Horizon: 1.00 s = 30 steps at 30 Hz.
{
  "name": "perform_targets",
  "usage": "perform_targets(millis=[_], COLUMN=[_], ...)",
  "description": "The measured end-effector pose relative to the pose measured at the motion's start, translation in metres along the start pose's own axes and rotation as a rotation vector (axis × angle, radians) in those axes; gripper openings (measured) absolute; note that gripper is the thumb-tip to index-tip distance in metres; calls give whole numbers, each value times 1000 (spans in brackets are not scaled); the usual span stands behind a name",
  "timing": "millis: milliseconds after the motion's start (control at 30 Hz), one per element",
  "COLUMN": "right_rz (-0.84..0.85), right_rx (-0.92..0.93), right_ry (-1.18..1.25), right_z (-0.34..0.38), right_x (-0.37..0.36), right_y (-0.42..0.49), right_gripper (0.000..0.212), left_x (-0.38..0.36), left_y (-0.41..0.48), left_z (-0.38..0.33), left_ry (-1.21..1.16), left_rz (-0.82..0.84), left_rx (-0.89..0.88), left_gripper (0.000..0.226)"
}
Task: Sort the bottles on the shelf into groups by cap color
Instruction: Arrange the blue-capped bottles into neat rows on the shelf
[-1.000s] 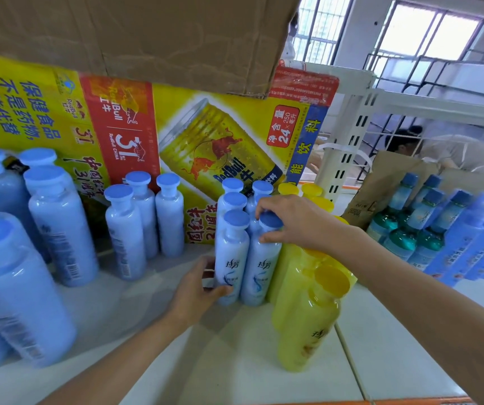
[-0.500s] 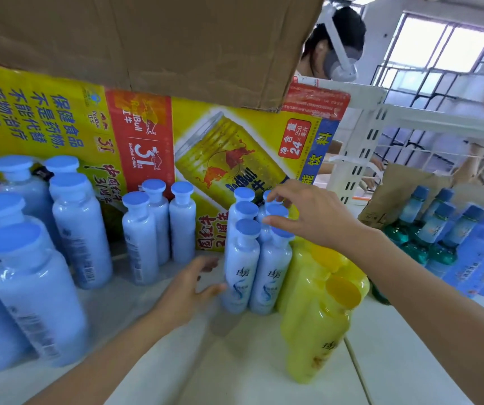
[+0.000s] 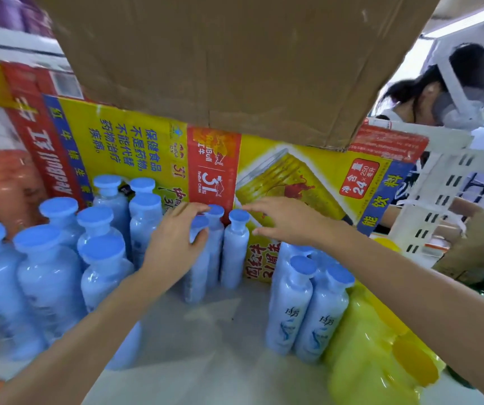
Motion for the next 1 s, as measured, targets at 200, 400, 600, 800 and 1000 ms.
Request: perform_targets(millis=[200, 400, 600, 800, 1000], right_rz=[60, 44, 36, 67, 104], right_rx=[58, 74, 58, 54, 76], right_ry=[-90, -37, 43, 93, 149], right_z=[13, 13, 14, 24, 42], right_x=[-17, -22, -20, -14, -7], right_y=[37, 50, 45, 29, 3], right_gripper=[55, 44, 33, 34, 35], left_x=[-21, -27, -27, -22, -16], left_y=[7, 8, 8, 6, -3], left_z=[28, 34, 36, 34, 24], left_ry=[90, 41, 20, 36, -49], left_rz=[114, 107, 92, 80, 86], left_rx=[174, 258, 306, 345, 311], left_gripper=[39, 36, 34, 31, 29])
Point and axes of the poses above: each hand's wrist, its own y-axis towards the middle knuckle, its own x-axis out of the back of the hand, z = x × y, the point moved 9 cm from there along y, towards the middle knuckle, and after that the axes turned 1 degree about -x, right-handed, at the moved point
